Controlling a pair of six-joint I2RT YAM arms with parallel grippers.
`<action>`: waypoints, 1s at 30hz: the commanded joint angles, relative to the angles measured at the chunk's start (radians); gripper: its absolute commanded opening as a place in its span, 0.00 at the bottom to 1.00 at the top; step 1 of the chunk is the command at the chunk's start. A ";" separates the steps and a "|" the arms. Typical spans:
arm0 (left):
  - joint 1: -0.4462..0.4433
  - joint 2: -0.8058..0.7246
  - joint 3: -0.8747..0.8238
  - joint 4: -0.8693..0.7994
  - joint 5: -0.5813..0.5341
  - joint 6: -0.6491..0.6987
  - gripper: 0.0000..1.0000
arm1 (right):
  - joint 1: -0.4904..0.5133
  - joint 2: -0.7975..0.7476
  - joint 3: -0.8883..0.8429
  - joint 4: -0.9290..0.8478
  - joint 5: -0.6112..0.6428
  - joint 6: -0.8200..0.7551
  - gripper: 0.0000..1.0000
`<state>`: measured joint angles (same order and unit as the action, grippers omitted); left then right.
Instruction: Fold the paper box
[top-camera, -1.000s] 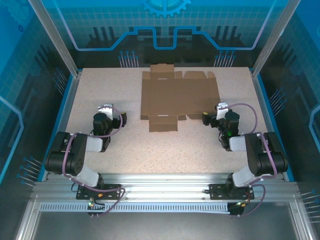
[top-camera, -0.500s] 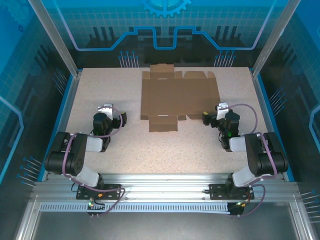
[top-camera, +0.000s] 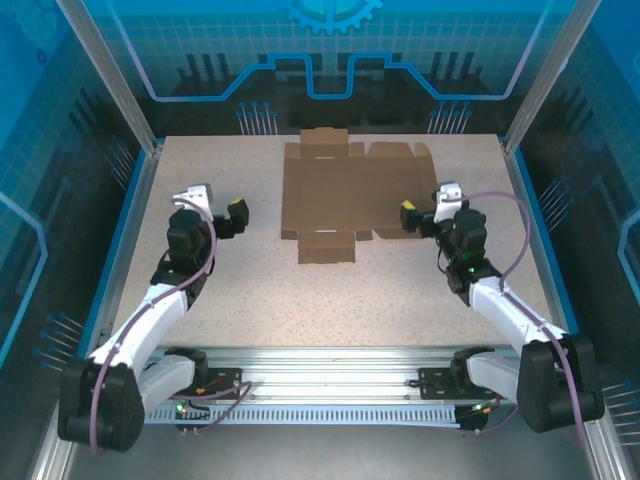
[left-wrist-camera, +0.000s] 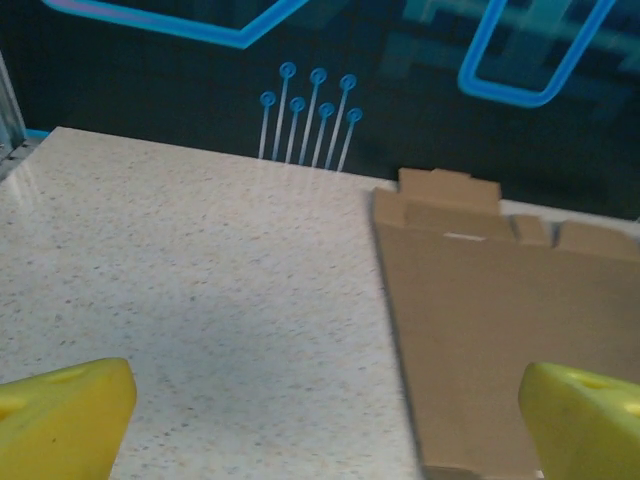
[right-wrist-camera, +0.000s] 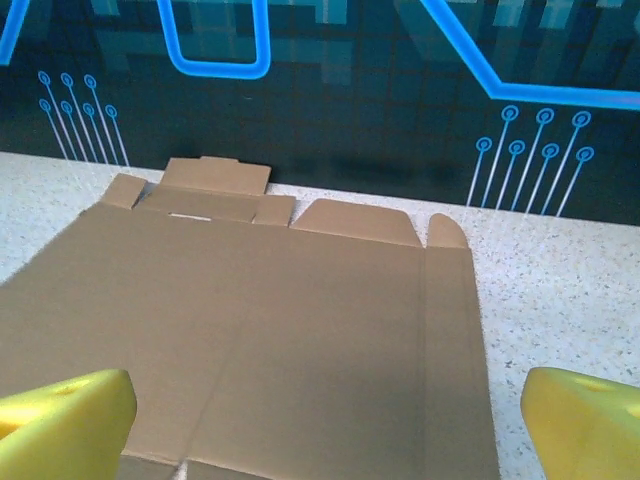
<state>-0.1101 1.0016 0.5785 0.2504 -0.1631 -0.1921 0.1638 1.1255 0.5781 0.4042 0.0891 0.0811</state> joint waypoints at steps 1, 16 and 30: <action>-0.015 -0.039 0.093 -0.277 0.046 -0.178 0.99 | 0.011 0.031 0.146 -0.299 -0.015 0.134 1.00; -0.236 0.412 0.586 -0.488 0.109 -0.508 0.99 | -0.050 0.491 0.667 -0.617 -0.202 0.332 1.00; -0.408 0.832 0.844 -0.498 0.125 -0.751 1.00 | -0.174 0.802 0.909 -0.729 -0.376 0.327 1.00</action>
<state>-0.4927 1.7889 1.3621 -0.2123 -0.0364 -0.8768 0.0002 1.8881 1.4315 -0.2485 -0.2260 0.3973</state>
